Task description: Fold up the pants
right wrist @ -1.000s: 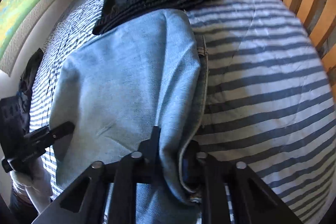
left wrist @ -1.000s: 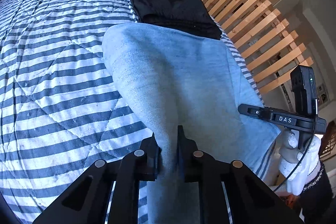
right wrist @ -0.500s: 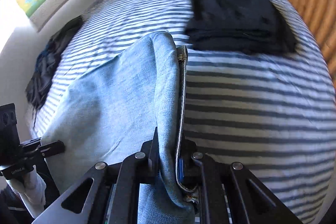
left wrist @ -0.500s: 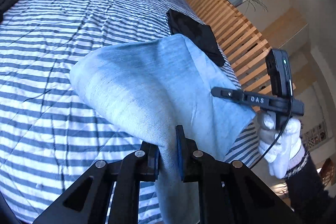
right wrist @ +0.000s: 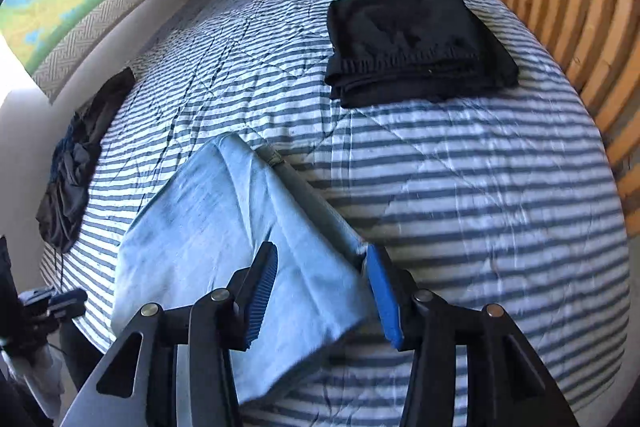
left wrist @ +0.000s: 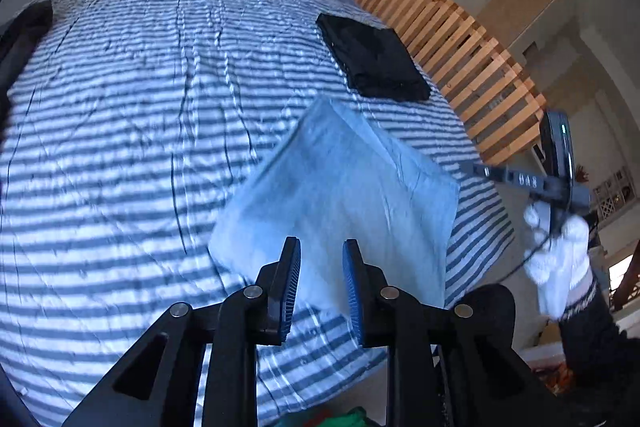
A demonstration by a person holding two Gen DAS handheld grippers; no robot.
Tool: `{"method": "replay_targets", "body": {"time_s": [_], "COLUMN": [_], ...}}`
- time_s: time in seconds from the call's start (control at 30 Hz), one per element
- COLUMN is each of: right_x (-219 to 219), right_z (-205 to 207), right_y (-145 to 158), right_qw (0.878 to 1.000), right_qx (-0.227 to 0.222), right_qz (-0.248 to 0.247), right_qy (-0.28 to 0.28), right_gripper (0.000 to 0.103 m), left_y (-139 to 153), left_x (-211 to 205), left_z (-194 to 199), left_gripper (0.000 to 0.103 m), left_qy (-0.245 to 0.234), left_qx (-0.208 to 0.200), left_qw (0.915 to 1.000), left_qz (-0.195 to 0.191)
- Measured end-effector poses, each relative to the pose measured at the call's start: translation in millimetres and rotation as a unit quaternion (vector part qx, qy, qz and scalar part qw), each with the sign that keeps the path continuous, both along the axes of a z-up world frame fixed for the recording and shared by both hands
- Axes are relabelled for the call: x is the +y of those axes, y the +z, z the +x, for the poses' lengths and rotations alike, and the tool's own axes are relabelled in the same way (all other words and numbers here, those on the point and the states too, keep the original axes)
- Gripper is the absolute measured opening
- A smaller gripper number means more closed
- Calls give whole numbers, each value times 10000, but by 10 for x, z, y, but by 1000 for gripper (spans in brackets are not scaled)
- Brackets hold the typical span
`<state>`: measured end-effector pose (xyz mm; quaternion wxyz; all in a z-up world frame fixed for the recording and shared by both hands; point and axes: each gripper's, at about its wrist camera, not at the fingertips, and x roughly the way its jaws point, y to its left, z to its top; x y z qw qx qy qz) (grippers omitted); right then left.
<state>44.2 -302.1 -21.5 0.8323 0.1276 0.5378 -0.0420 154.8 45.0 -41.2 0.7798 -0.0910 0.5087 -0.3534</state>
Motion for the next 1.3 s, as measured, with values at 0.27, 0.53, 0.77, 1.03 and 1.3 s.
{"method": "replay_targets", "body": {"time_s": [0.27,0.53,0.77,1.03,1.3], "right_x": [169,175,165,283,390], "right_z": [-574,-496,-195,-102,-105], "right_y": [-622,-953,-1028,-1008,-657], "right_qw": [9870,9749,9749,9809,9922], "right_qx": [243,286,244,75,-32], "right_qz": [1007,1382,1522,1525,1034], "right_qy": [-1232,-1723,-1605,-1208,-700], "right_gripper": [58,69,75,34,21], "left_y": [-329,-1139,-1241,-1219,-786], "left_x": [-756,-1257,-1408,-1407,-1222], "left_z": [1164,1340,1428,1325,1010], "left_gripper": [60,65,66,44,22], "left_qy": [-1034,-1581,-1688,-1480,-1262], "left_qx": [468,1141,1310,1212,882], "left_qw": [9935,9796,9769,9814,9866], "left_qz": [-123,485,15,-176,-545]}}
